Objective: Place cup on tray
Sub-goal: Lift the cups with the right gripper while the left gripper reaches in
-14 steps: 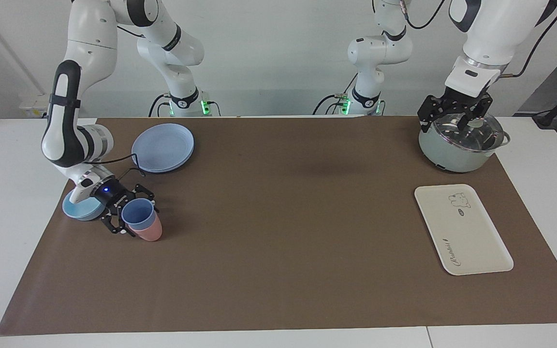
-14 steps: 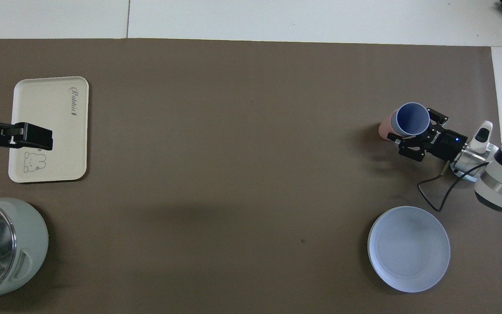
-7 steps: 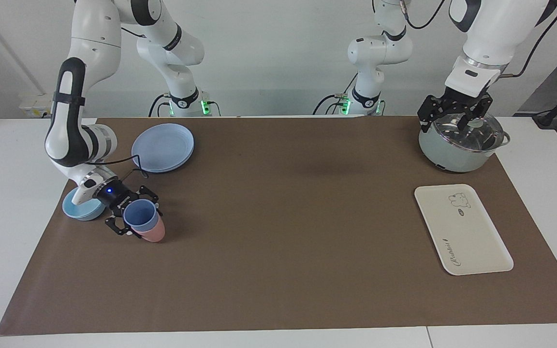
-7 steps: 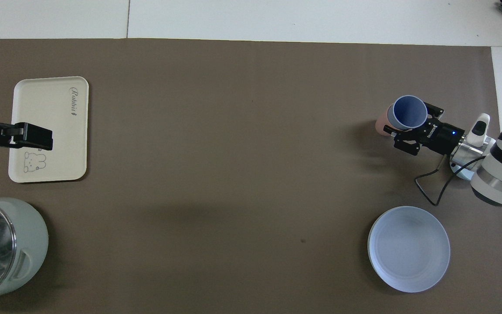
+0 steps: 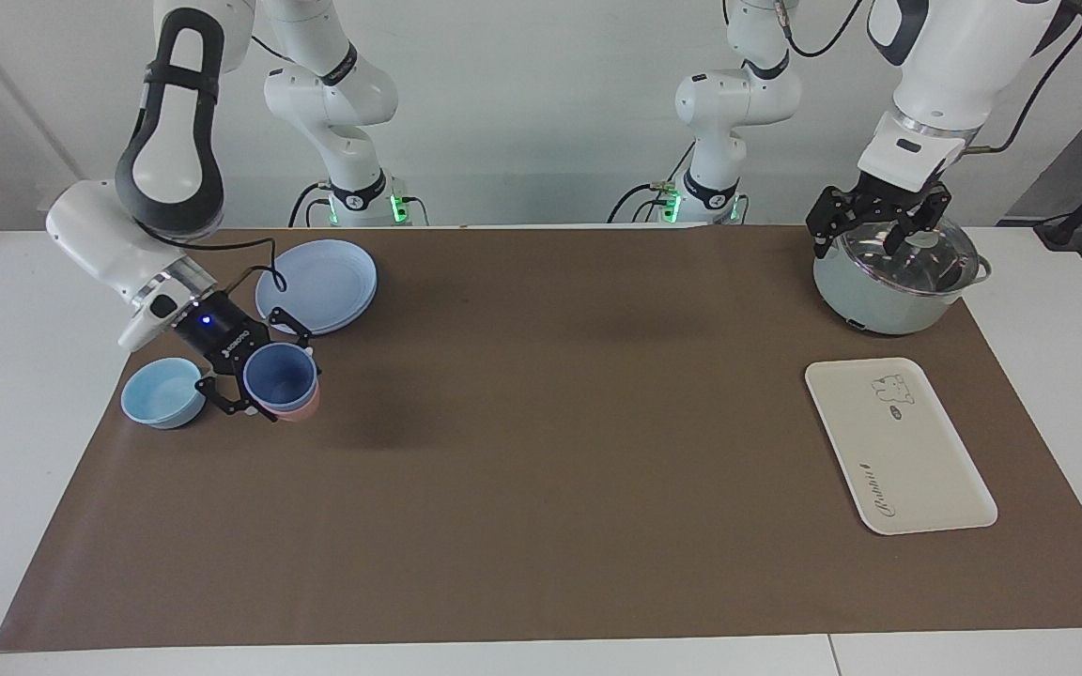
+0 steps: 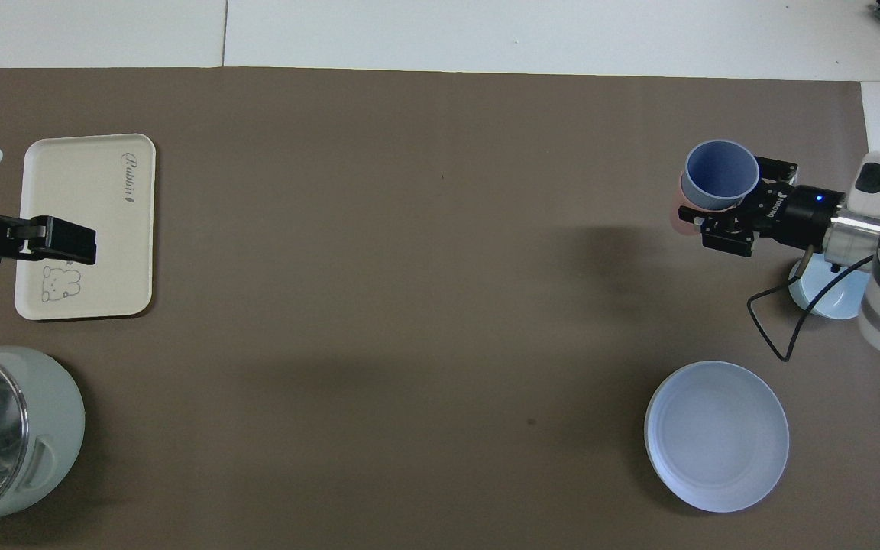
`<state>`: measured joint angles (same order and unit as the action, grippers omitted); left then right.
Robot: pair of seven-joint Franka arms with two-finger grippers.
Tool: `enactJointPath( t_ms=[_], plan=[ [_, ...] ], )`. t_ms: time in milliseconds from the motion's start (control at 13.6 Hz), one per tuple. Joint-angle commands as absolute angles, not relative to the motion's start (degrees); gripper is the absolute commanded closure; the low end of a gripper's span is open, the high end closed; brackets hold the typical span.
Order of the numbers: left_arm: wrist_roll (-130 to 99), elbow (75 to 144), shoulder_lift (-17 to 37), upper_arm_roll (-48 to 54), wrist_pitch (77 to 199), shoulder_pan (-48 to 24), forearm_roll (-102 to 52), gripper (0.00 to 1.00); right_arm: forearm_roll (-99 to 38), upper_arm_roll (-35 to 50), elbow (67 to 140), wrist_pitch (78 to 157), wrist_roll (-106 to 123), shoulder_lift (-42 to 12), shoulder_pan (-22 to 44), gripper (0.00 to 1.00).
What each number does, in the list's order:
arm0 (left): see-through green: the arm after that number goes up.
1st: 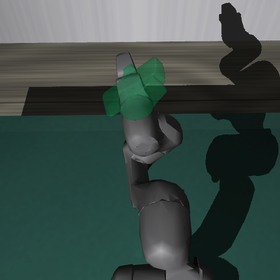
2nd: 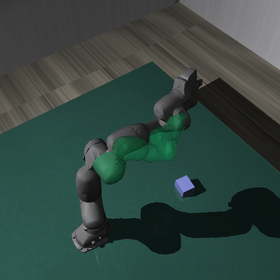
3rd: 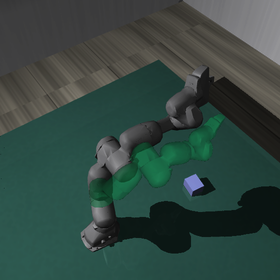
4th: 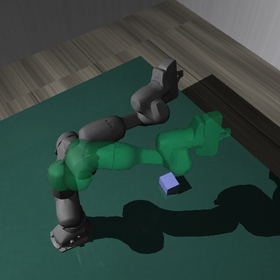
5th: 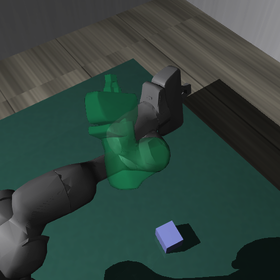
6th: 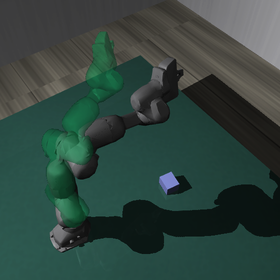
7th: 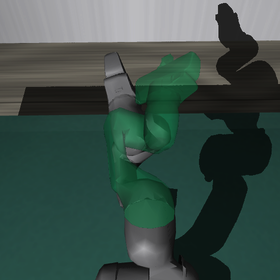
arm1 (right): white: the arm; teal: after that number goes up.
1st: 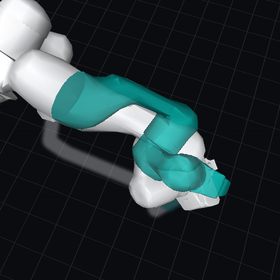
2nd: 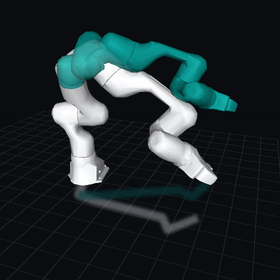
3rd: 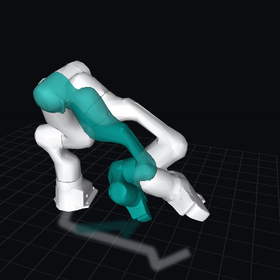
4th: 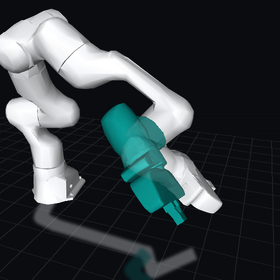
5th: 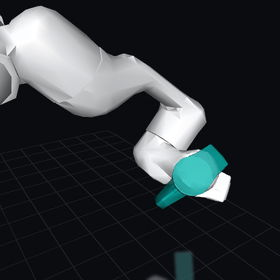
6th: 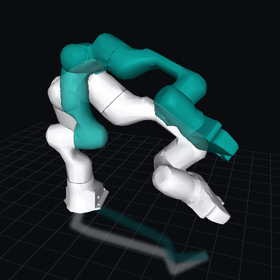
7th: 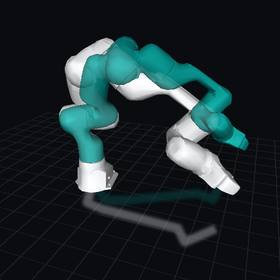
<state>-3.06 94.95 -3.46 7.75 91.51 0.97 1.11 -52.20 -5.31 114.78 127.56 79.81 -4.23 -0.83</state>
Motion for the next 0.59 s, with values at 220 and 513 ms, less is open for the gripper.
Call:
enactJointPath(
  t_ms=[220,513],
  plan=[
    [-8.2,103.2,-7.6,7.4,97.5,0.5,-16.0,0.0,-26.8,-4.8,109.5,126.1,50.7,-0.3,9.7,1.0],
    [-17.6,106.9,-6.8,7.6,109.8,-4.3,-30.3,0.01,-16.3,-4.8,106.0,124.3,40.5,-0.7,19.6,1.0]
  ],
)
